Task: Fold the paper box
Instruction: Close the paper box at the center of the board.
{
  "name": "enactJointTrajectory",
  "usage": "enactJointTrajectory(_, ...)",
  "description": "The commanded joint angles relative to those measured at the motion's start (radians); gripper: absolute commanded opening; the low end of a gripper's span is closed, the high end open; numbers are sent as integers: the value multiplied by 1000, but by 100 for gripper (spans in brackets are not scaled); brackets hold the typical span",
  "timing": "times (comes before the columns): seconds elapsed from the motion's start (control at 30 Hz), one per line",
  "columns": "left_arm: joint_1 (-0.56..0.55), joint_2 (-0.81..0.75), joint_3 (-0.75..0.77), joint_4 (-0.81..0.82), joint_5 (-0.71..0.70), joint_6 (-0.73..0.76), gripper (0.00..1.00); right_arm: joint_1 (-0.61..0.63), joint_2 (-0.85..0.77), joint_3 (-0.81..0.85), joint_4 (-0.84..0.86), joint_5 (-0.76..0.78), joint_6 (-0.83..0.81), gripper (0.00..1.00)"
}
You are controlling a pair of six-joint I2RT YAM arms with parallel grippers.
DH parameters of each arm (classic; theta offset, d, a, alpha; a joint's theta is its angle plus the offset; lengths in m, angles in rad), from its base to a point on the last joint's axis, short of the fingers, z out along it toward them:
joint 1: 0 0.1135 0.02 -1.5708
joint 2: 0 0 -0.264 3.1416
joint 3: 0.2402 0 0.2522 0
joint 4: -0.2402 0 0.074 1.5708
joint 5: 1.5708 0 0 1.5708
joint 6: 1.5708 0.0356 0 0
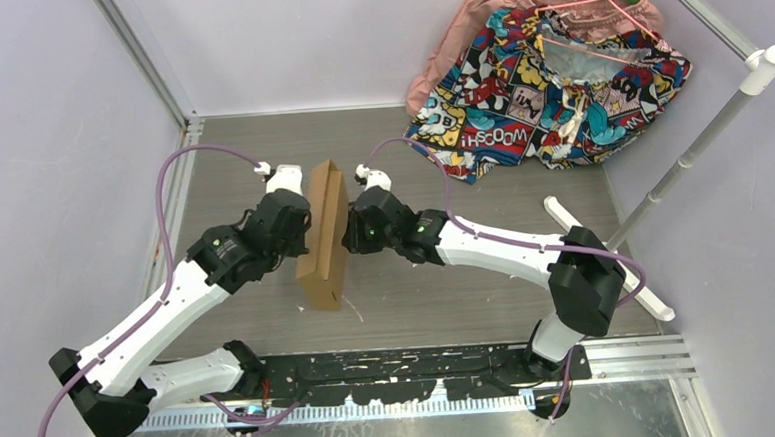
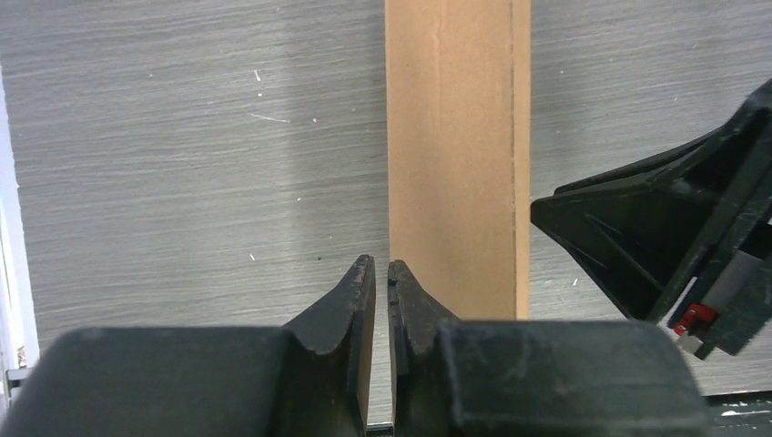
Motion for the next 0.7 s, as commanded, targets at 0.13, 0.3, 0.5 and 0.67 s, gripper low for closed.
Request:
enactJointTrajectory(0.13,2,-37,47,102,67,14,13,-8,-3,64,1,-11,-15,28)
enactJointTrajectory(0.3,2,4,24,148,109,18,16,-13,-1,66,-6,-17,-16,28)
enactJointTrajectory(0.5,2,-12,-34,210,160,2,20,-19,7,69,-13,-32,-16,27)
enactJointTrajectory(0.67,1,-2,-74,228,187,-13,19,-21,24,73,-8,-44,-11,27)
